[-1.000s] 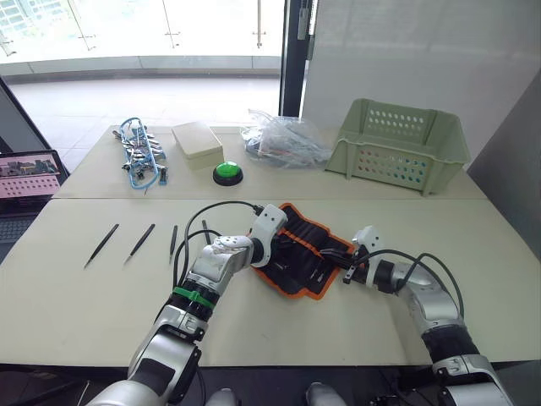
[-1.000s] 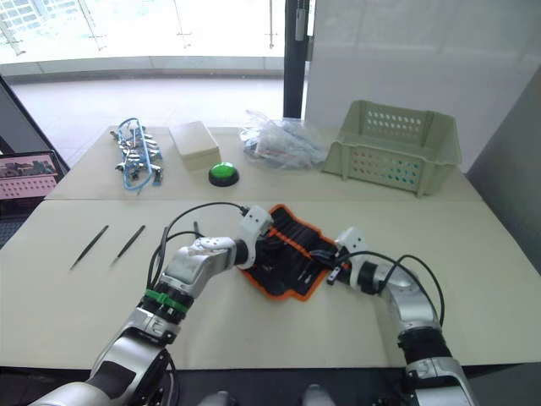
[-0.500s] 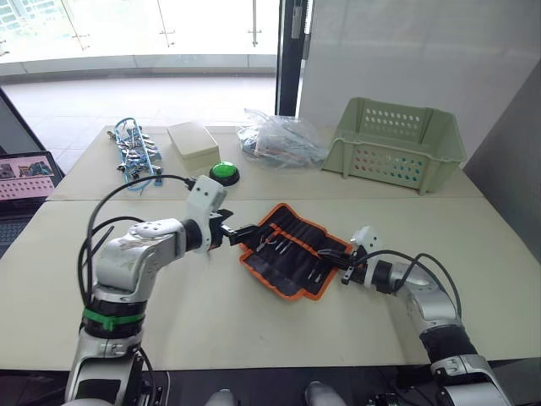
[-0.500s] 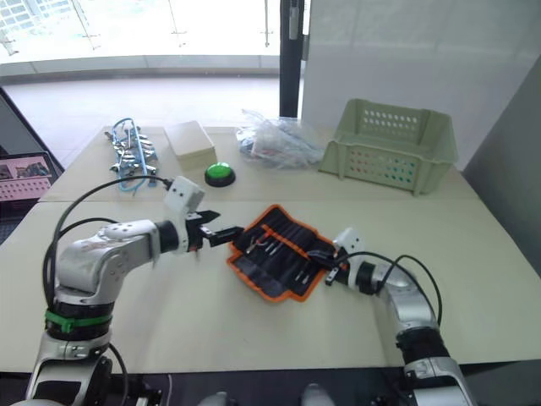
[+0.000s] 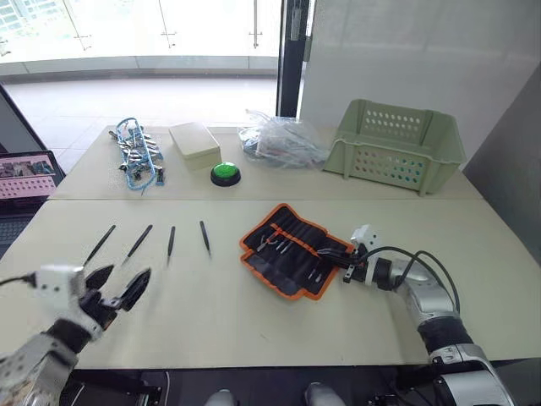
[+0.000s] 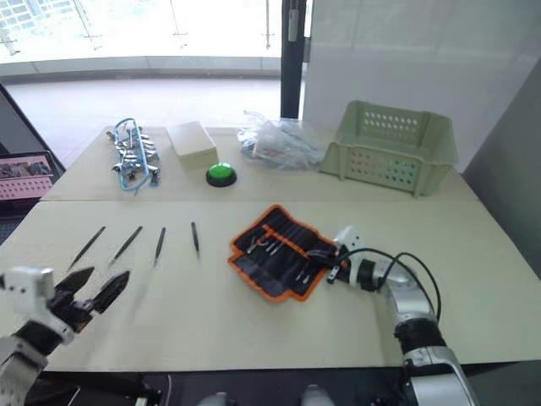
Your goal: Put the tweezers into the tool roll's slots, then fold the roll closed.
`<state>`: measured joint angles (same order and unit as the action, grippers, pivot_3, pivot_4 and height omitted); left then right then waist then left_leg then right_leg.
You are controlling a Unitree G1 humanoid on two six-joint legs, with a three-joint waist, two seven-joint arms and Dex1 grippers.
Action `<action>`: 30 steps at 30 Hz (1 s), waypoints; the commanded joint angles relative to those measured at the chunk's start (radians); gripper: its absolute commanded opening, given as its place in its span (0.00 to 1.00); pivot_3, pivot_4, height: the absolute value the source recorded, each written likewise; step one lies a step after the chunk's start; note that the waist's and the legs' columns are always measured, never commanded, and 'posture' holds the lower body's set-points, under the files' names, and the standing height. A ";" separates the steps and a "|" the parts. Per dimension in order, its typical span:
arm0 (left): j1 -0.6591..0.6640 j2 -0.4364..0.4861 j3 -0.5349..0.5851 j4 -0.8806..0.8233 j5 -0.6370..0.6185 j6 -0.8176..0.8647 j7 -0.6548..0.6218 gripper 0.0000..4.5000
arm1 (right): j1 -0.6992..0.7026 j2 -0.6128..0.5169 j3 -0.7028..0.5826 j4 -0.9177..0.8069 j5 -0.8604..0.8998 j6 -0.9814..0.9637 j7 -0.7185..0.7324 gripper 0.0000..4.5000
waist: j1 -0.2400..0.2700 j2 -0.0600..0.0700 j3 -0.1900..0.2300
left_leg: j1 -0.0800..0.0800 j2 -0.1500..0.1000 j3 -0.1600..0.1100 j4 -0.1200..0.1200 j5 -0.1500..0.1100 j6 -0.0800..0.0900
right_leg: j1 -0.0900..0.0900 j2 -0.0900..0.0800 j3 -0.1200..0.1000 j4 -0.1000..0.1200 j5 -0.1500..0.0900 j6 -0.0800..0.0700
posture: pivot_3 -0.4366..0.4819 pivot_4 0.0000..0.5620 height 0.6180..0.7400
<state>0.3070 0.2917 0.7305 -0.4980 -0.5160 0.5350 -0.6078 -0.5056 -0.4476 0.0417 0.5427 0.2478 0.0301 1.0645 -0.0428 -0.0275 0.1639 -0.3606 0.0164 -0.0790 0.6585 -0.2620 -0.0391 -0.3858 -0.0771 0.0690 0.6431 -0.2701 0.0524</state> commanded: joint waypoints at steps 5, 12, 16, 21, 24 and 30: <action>0.185 -0.131 0.188 0.145 -0.030 -0.292 0.071 0.99 | 0.018 -0.008 0.038 0.054 -0.034 0.017 0.065 0.00 | -0.001 -0.001 -0.001 | 0.000 0.000 0.000 0.000 -0.001 0.002 | 0.000 0.000 0.000 -0.001 0.000 0.000 | 0.48 0.27 1.00; 0.264 -0.109 0.172 0.217 -0.001 -0.407 0.084 0.99 | -0.020 -0.017 0.043 0.105 -0.048 0.013 0.088 0.00 | 0.000 -0.002 -0.001 | -0.001 0.000 0.001 0.000 -0.002 0.002 | 0.000 0.000 0.000 -0.002 0.000 0.000 | 0.48 0.27 1.00; 0.268 -0.091 0.167 0.224 -0.022 -0.421 0.091 0.99 | -0.042 -0.019 0.045 0.132 -0.051 0.010 0.100 0.00 | -0.003 -0.003 -0.001 | -0.001 0.000 0.001 0.000 -0.002 0.002 | 0.000 0.000 0.000 -0.002 0.000 0.000 | 0.48 0.27 1.00; 0.208 -0.004 0.160 0.248 -0.032 -0.391 0.121 0.99 | -0.057 -0.015 0.050 0.148 -0.059 0.002 0.116 0.00 | -0.003 -0.003 -0.002 | 0.000 0.000 0.001 0.000 -0.002 0.002 | 0.000 0.000 0.000 -0.002 0.000 0.000 | 0.48 0.27 1.00; 0.120 0.109 0.156 0.297 -0.066 -0.331 0.122 0.99 | -0.062 -0.010 0.057 0.141 -0.066 -0.001 0.121 0.00 | -0.001 -0.004 -0.002 | 0.000 0.001 0.000 0.000 -0.002 0.002 | 0.000 0.001 -0.001 -0.001 0.000 0.000 | 0.48 0.27 1.00; -0.109 0.329 0.076 0.535 -0.042 -0.252 0.084 0.99 | -0.057 0.000 0.056 0.116 -0.067 0.011 0.115 0.00 | -0.004 -0.004 -0.003 | 0.001 0.000 0.000 -0.001 -0.002 0.002 | -0.001 0.001 -0.001 0.001 0.000 0.000 | 0.48 0.27 1.00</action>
<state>0.2220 0.5957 0.8267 -0.0186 -0.5723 0.2699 -0.5092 -0.5894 -0.4550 0.0626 0.6470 0.2156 0.0231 1.1747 -0.0472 -0.0317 0.1614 -0.3593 0.0167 -0.0788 0.6571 -0.2639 -0.0370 -0.3870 -0.0763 0.0683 0.6446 -0.2704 0.0521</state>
